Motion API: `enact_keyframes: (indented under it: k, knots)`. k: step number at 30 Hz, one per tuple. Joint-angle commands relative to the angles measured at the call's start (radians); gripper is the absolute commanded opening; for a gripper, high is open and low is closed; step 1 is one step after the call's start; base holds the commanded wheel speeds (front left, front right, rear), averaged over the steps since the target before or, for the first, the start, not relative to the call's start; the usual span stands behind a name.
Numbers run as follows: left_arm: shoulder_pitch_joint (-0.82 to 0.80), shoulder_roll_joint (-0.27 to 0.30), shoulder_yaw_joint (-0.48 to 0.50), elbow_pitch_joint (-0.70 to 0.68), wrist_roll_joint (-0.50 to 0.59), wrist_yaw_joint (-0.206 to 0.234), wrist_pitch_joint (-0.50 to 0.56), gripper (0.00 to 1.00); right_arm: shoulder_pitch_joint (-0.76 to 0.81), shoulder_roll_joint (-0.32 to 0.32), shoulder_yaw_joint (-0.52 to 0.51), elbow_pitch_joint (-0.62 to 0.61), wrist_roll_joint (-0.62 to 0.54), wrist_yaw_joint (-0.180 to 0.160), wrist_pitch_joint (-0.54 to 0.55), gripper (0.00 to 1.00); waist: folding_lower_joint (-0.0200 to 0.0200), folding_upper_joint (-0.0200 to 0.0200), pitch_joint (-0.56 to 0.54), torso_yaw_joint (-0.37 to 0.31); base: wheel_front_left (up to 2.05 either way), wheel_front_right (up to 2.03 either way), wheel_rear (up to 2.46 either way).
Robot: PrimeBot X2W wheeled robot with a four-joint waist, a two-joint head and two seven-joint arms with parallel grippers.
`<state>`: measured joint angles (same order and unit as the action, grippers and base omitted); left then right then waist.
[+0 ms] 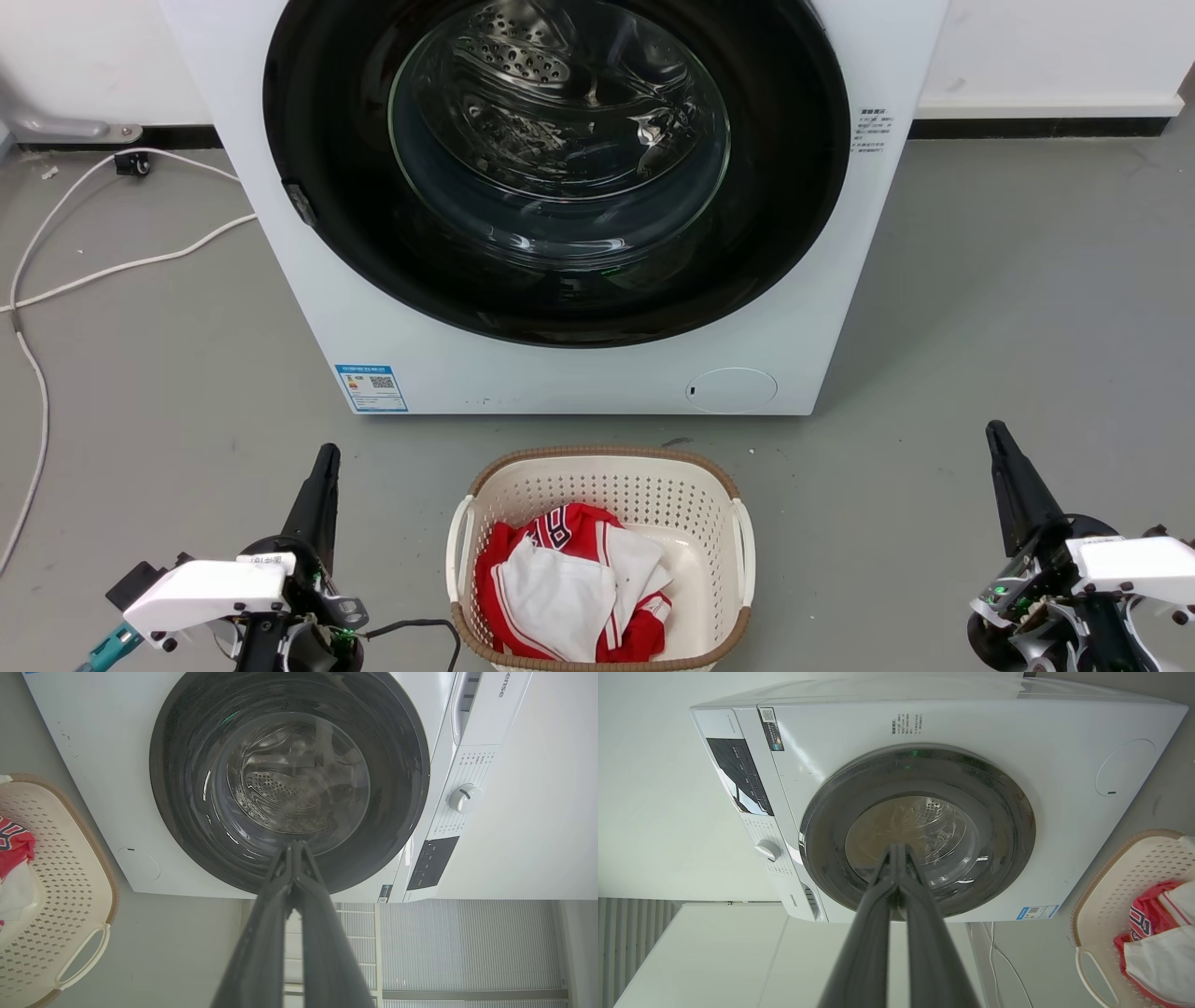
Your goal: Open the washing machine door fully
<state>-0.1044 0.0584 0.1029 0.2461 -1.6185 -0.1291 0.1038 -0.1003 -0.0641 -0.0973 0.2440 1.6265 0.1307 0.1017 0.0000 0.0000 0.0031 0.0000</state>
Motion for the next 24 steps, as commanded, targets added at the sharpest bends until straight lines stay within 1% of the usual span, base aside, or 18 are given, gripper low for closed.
enact_keyframes:
  k: [1,6,7,17,21,24]
  knots:
    - [-0.007,0.0,0.002,0.001,0.003,-0.003,0.003,0.0,-0.013,0.002,-0.002,0.001,-0.006,0.0,0.001,0.0,0.0,0.0,0.0,0.0,0.0,0.0,0.0]
    - [-0.007,0.0,0.003,0.001,0.004,-0.003,0.004,0.0,-0.013,0.003,-0.003,0.001,-0.007,0.0,0.002,0.0,0.0,0.0,0.0,0.0,0.0,0.0,0.0]
    - [0.001,-0.001,0.0,0.002,0.001,0.0,0.0,1.0,0.001,0.001,-0.001,0.002,-0.001,0.0,0.0,1.0,0.0,0.0,0.0,0.0,0.0,0.0,0.0]
    - [0.005,-0.004,-0.037,-0.021,0.013,0.0,-0.043,1.0,0.02,0.003,0.026,-0.017,-0.017,0.0,-0.044,1.0,0.0,0.0,0.001,0.002,0.0,0.0,0.0]
    - [0.004,-0.003,-0.047,-0.045,0.045,0.0,-0.064,1.0,0.023,0.004,0.025,-0.033,-0.052,0.0,-0.063,1.0,0.0,0.0,0.001,0.003,0.0,0.0,0.0]
    - [0.002,-0.003,-0.045,-0.067,0.09,0.0,-0.077,1.0,0.025,0.004,0.021,-0.051,-0.102,0.0,-0.076,1.0,0.0,0.0,0.001,0.004,0.0,0.0,0.0]
